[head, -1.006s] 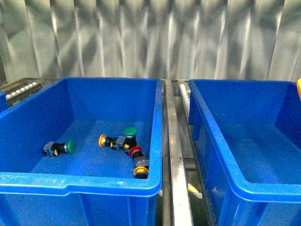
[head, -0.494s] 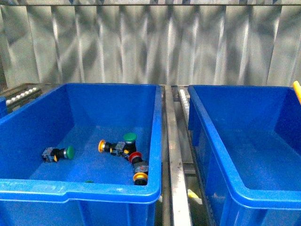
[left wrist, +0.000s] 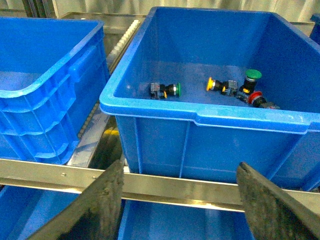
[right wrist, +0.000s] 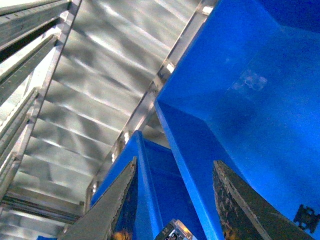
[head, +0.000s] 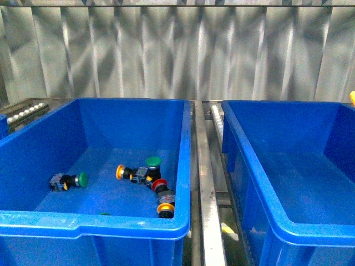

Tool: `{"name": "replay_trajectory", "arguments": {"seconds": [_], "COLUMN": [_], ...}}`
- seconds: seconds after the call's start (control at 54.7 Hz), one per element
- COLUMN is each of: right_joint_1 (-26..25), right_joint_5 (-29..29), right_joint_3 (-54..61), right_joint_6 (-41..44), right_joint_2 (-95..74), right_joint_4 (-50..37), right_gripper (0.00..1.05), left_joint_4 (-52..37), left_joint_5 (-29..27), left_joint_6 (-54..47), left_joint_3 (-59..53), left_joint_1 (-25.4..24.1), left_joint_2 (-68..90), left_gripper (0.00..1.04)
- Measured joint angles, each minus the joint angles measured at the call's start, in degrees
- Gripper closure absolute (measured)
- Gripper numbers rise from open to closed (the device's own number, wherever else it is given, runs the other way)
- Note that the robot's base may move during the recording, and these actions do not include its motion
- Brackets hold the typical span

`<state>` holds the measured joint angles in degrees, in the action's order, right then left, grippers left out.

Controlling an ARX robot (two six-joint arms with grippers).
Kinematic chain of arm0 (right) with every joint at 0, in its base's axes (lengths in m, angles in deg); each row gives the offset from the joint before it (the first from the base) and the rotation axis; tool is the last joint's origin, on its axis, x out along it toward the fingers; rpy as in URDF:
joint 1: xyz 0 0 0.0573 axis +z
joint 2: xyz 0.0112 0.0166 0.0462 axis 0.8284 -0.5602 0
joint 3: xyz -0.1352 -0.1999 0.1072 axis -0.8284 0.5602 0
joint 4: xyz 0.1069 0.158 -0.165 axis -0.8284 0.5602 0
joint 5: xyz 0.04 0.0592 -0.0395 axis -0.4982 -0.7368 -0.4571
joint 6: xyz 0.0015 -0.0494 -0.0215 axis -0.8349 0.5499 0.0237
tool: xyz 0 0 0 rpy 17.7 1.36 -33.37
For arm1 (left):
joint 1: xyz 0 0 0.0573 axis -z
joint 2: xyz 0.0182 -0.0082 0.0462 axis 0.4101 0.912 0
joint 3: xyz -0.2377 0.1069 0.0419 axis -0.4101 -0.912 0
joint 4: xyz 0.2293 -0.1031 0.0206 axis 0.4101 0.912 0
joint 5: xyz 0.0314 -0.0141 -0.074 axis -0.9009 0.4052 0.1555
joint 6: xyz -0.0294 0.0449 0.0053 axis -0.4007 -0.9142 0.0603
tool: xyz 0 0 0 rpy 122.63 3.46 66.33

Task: Pick red and yellow buttons and place in box

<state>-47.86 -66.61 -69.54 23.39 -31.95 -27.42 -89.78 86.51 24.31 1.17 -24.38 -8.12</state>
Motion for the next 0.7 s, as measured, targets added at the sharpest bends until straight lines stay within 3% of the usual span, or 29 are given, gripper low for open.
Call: {"name": "replay_trajectory", "arguments": {"seconds": [0.183, 0.494, 0.695], "right_joint_1": [-0.1, -5.8, -12.8], "right_joint_5": [0.0, -4.0, -7.2], "right_joint_3": [0.0, 0.3, 1.0], "right_joint_6": [1.2, 0.5, 0.4], "right_joint_2": [0.6, 3.5, 3.8], "right_joint_4": [0.2, 1.3, 1.7], "right_gripper": [0.66, 0.66, 0.66], "left_joint_4": [0.0, 0.0, 0.0], "left_joint_5": [0.0, -0.2, -0.1], "left_joint_6": [0.0, -0.1, -0.1], "left_joint_3": [0.0, 0.0, 0.0], "left_joint_1": [0.0, 0.1, 0.1], "left_joint_2": [0.0, 0.0, 0.0], "left_gripper": [0.06, 0.08, 0.08]}}
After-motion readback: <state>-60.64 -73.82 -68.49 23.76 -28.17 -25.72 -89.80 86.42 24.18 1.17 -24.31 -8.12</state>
